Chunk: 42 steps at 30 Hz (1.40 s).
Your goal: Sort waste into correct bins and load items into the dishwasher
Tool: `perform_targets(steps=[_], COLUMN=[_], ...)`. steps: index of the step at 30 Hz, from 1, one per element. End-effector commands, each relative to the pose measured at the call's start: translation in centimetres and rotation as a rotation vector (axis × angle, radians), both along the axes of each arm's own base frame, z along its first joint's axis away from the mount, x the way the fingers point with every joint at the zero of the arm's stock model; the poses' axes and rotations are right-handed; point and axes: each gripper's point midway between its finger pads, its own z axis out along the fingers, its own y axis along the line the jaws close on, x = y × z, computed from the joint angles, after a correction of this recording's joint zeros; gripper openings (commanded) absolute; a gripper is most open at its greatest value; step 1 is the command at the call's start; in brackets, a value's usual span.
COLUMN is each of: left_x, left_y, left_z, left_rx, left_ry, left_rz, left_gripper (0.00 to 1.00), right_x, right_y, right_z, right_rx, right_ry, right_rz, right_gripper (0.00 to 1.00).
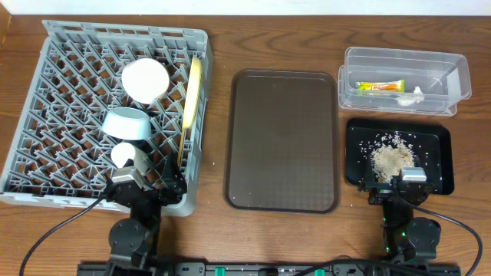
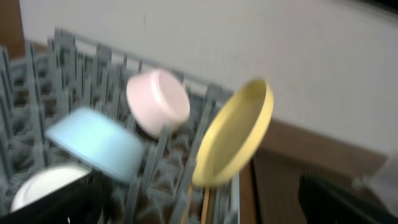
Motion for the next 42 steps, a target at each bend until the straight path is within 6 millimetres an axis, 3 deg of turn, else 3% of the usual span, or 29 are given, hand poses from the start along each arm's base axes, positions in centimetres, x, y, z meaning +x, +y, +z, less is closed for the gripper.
perform_targets(steps=[1,6,10,19,42], left_x=[0.6,1.0,1.1,0.8,0.8], left_y=[0.8,1.3,0.5,0.2,0.2], left_z=[0.2,0.1,-0.5,-5.4,-5.3], left_rx=[-0.012,-0.012,0.099,0.127,0.126], left_ry=[-0.076,-0.145,-0.113,0.084,0.082], left_rz=[0.039,0.062,0.015,-0.014,-0.013], left_gripper=[0.99,0.99,0.99,0.99,0.99], right_x=[0.0,0.0,0.0,0.0,0.0], right_y=[-0.2,-0.2,-0.2,-0.2,-0.2], right_z=[0.0,0.0,0.0,0.0,0.0], right_rx=[-0.009,-0.009,-0.009,-0.009,-0.009], right_ry=[-0.001,-0.001,-0.001,-0.001,-0.001], right_rz=[-0.012,-0.012,-0.012,-0.012,-0.012], right_gripper=[0.99,0.99,0.99,0.99,0.99])
